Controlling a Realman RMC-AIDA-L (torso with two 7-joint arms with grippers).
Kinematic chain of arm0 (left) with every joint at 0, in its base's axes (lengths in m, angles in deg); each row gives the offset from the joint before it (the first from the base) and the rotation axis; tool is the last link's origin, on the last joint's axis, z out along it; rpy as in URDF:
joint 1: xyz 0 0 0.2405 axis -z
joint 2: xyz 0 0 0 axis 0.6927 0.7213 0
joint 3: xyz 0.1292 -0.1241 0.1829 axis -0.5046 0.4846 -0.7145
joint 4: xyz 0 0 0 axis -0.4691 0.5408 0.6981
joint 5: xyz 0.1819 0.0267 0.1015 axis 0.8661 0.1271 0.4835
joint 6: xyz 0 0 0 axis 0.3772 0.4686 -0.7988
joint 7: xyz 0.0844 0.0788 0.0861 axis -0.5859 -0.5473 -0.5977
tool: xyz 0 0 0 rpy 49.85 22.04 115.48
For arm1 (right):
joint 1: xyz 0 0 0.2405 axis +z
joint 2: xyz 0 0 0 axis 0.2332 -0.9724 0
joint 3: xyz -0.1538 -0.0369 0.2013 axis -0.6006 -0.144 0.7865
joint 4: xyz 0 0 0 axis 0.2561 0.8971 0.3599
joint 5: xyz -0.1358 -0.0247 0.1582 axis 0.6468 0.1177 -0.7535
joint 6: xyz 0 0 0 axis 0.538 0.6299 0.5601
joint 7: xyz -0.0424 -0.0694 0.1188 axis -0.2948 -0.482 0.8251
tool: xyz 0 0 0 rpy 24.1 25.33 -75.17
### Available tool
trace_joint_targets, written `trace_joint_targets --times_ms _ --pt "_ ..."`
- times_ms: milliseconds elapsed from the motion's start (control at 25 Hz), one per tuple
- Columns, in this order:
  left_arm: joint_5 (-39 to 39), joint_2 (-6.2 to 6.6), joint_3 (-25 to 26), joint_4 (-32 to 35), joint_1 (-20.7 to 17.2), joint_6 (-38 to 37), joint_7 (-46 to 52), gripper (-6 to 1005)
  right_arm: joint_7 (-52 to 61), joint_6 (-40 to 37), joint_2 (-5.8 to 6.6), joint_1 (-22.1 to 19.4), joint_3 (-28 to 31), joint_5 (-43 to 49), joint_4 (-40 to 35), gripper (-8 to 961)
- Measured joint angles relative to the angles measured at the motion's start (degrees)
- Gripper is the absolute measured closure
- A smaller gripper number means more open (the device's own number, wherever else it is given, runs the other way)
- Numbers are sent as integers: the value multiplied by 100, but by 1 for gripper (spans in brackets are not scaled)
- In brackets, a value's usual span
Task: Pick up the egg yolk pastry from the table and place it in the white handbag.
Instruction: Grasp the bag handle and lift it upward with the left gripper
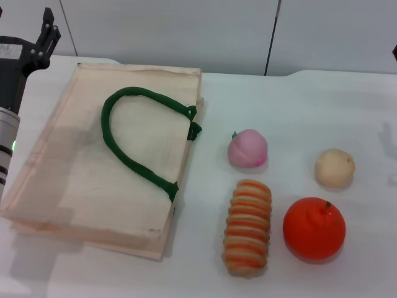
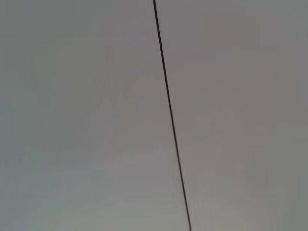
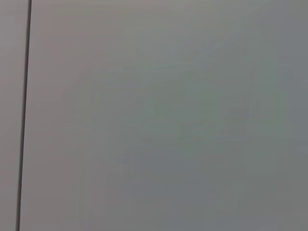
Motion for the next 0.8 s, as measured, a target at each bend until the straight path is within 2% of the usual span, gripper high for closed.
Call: trace_joint_targets --times_ms 160,360,680,800 --pt "0 24 0 0 -12 172 482 123 0 -26 0 -6 2 0 23 71" --pt "13 101 -72 -60 -18 540 1669 122 0 -122 8 -20 23 0 88 71" --pt "189 247 -242 -181 -89 646 2812 123 1 -433 41 -1 2 61 -1 72" --pt "317 258 -244 -364 -94 656 3255 123 5 -581 66 44 1 62 -50 72"
